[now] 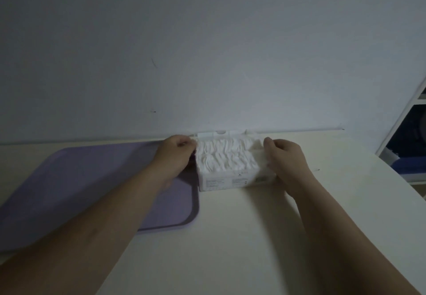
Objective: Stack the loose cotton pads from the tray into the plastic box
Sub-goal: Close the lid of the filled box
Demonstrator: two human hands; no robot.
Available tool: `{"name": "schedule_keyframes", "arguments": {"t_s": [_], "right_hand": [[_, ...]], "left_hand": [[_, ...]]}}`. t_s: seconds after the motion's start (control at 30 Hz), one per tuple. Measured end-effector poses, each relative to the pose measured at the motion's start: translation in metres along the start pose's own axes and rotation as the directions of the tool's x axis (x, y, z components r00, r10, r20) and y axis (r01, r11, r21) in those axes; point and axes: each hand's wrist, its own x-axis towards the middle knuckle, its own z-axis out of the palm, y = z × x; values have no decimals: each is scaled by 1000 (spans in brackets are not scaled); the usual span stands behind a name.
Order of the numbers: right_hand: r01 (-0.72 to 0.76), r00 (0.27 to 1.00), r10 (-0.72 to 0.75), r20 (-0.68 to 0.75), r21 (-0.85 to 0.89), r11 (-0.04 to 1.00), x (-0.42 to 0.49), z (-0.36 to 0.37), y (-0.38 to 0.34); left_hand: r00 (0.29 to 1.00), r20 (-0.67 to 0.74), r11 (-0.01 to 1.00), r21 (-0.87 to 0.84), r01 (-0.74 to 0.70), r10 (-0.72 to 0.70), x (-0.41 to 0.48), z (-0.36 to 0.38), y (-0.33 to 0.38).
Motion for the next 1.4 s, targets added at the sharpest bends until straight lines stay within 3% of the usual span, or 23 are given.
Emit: {"name": "schedule_keyframes", "arguments": {"t_s": [0.2, 0.3, 0.43, 0.6, 0.7, 0.87, 0.97, 1.03, 1.1, 1.23, 1.3, 1.4], "right_hand": [[-86, 991, 74, 116, 100, 991, 7, 0, 3], [-113, 986, 97, 136, 121, 986, 6, -3, 3], [-166, 980, 134, 144, 244, 955, 5, -6, -4], [-236, 971, 208, 117, 598, 766, 4, -9, -5], [-217, 976, 157, 151, 699, 681, 1, -9, -5], [-169, 980, 70, 184, 602, 780, -7, -2, 1], [-136, 984, 58, 171, 488, 862, -6, 2, 6], [-118, 986, 47, 162, 457, 882, -5, 5, 8], [-82, 995, 48, 93, 411, 908, -6, 8, 9], [83, 980, -45, -194, 190, 978, -14, 12, 6], [101, 981, -68, -179, 186, 977, -17, 12, 7], [117, 993, -111, -42, 197, 973, -13, 16, 13]], "left_hand": [[997, 79, 989, -148, 33, -21, 4, -4, 4], [978, 204, 956, -274, 109, -53, -2, -4, 9], [962, 272, 971, -235, 53, 14, -6, -6, 9], [971, 195, 972, -216, -92, 136, -21, 1, 13], [981, 138, 960, -264, -98, 139, -28, 3, 13], [984, 148, 950, -309, -48, 98, -47, 1, 18], [960, 193, 979, -55, -194, 202, -60, 2, 15], [957, 197, 975, 25, -223, 214, -64, 5, 14], [956, 184, 969, 54, -242, 229, -64, 8, 10], [951, 154, 955, 87, -284, 269, -67, 14, 7], [956, 129, 958, 84, -275, 263, -67, 16, 7], [963, 93, 965, 52, -258, 252, -62, 18, 7]]}}
